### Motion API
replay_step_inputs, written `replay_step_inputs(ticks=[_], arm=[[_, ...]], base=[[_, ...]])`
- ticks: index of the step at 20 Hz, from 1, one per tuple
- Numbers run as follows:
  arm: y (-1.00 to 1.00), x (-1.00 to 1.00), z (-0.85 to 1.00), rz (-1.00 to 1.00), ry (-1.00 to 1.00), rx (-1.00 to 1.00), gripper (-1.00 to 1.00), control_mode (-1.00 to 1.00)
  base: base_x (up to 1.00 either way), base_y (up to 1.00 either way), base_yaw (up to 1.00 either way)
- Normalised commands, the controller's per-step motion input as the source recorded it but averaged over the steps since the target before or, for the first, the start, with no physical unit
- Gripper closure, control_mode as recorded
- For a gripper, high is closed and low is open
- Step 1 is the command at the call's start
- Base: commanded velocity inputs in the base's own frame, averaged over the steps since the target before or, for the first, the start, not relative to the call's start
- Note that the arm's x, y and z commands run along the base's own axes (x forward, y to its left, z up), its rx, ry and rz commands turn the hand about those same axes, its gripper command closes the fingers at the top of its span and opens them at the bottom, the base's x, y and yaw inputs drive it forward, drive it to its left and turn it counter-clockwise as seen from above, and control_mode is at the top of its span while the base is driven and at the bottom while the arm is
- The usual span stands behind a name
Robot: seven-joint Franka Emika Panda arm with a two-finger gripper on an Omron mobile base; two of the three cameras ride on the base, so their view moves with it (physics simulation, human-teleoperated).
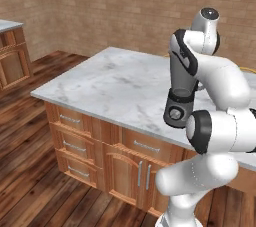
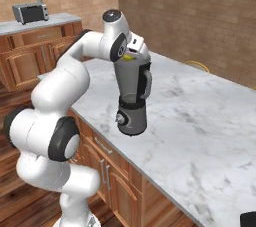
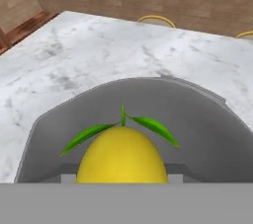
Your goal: Grab the lime and lemon from the fridge, place them in the blender, close the lid, and turn on the blender to create a marinade.
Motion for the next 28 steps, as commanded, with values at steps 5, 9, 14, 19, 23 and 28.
replay_step_inputs(ticks=[5,9,14,19,23,28], arm=[[-0.15,0.54,-0.21,0.00,0.07,0.00,1.00,-1.00],[-0.07,0.45,-0.21,0.00,0.05,0.00,-1.00,-1.00],[-0.06,0.20,-0.14,0.00,0.01,0.00,-1.00,-1.00],[0.00,-0.13,0.00,0.00,0.00,0.00,-1.00,-1.00],[0.00,-0.46,0.00,0.00,0.00,0.00,-1.00,-1.00],[-0.05,-0.69,0.04,0.00,-0.01,0.00,-1.00,-1.00]], base=[[0.00,0.00,0.00],[0.00,0.00,0.00],[0.00,0.00,0.00],[0.00,0.00,0.00],[0.00,0.00,0.00],[0.00,0.00,0.00]])
